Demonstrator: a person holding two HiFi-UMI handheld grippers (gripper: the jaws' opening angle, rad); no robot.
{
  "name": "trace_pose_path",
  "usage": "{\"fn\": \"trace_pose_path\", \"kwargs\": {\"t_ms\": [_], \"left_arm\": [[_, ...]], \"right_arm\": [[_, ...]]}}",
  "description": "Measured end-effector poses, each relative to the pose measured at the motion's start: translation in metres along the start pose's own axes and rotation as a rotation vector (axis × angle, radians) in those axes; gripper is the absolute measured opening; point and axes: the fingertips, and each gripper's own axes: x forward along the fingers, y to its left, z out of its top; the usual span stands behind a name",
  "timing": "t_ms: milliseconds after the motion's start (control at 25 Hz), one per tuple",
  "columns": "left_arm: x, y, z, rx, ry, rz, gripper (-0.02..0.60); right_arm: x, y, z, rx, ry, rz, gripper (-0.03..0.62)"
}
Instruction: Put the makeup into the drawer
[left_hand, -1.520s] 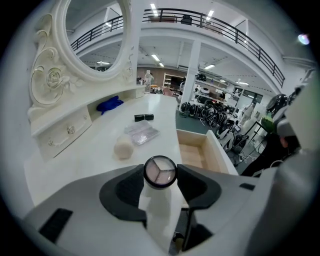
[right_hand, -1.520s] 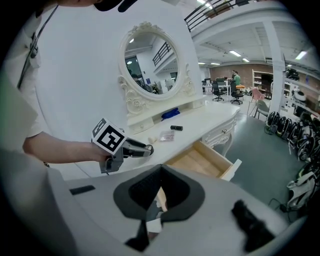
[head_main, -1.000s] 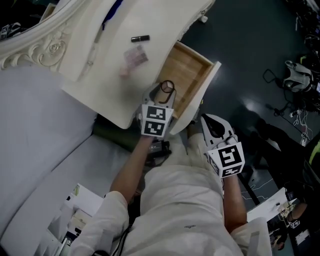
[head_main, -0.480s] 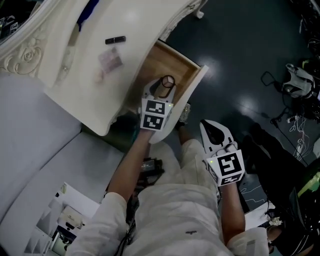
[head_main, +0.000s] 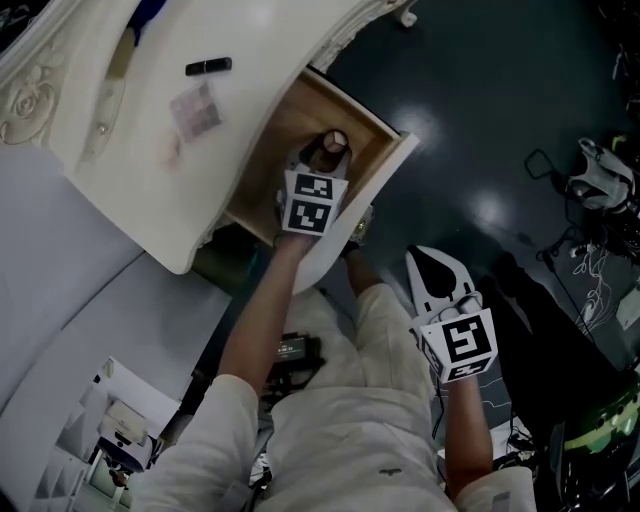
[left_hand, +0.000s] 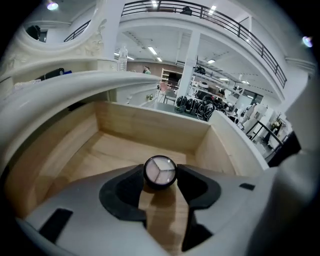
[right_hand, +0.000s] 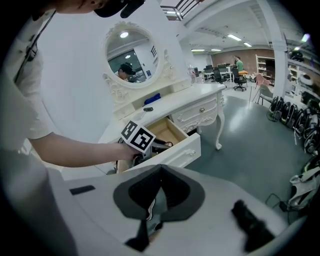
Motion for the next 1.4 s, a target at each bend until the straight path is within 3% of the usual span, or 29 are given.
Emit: {"fn": "trace_pose_path", "kwargs": {"t_ms": [680, 1080, 1400], "left_arm": [[-0.006, 0.0, -0.007, 0.089, 0.042, -0.01, 0.219], [-0.123, -0.027, 0.03, 0.06, -0.084, -0.051, 0.218], [-0.226, -0.054, 0.049, 0.015, -0.188, -0.1, 0.164]], "right_arm": [[-0.011, 0.0, 0.004, 0.004, -0.01, -0.017, 0.012], [-0.037, 0.03, 0.041, -0.038, -0.085, -0.029, 0.012], [-0.059, 0.073, 0.072, -0.078, -0.158, -0.036, 0.012]]}}
